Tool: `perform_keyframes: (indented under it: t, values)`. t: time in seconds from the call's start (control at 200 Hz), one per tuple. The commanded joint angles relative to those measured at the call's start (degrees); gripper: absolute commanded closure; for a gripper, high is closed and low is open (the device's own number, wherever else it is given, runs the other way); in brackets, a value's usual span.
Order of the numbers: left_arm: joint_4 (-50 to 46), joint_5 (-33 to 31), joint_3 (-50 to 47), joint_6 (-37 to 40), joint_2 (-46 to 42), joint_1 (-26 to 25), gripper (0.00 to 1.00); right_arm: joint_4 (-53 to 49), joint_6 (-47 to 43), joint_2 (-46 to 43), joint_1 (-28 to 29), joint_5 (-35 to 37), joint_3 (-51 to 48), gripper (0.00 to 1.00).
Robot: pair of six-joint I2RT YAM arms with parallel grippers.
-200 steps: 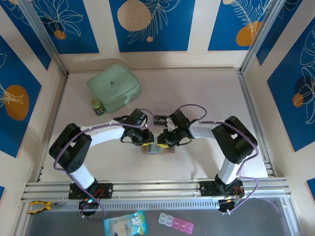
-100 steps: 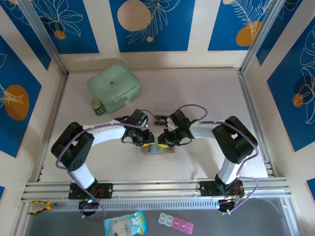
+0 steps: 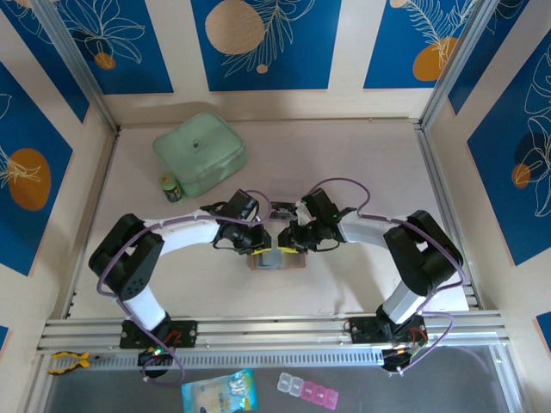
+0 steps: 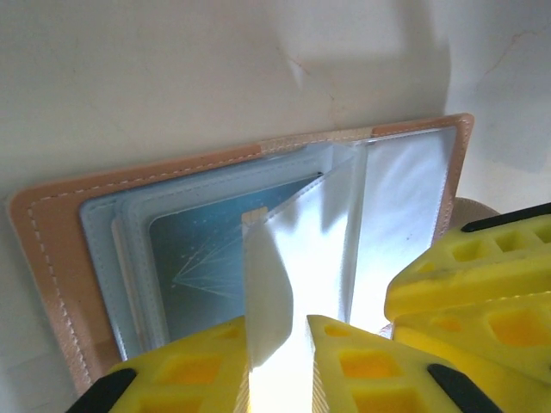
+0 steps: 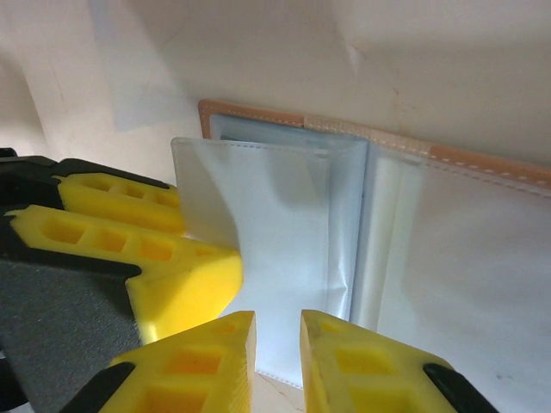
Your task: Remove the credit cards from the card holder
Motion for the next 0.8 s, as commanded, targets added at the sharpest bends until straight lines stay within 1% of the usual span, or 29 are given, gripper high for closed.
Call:
perform_keyframes:
  t: [0.0, 0.205, 0.46, 0.795]
  values:
    - [-0.45, 2.19, 2.53, -0.40, -1.68, -0.30, 0.75, -2.18, -0.63, -2.61, -0.96, 0.52, -1.13, 0.79]
    - [-0.78, 3.13, 5.34, -0.32, -0.23, -1.28, 0.71, -3.11, -1.18, -5.30, -2.76, 0.92, -2.26, 0.78]
    - [0.62, 3.98, 8.17, -1.23, 3.75, -3.58, 0.68, -5.65, -2.64, -9.10, -5.33, 1.67, -3.90, 0.78]
    - [3.27, 4.70, 10.61, -2.24, 8.53, -5.69, 0.75, -8.71, -4.47, -14.31, -9.32, 1.93, -6.29, 0.78]
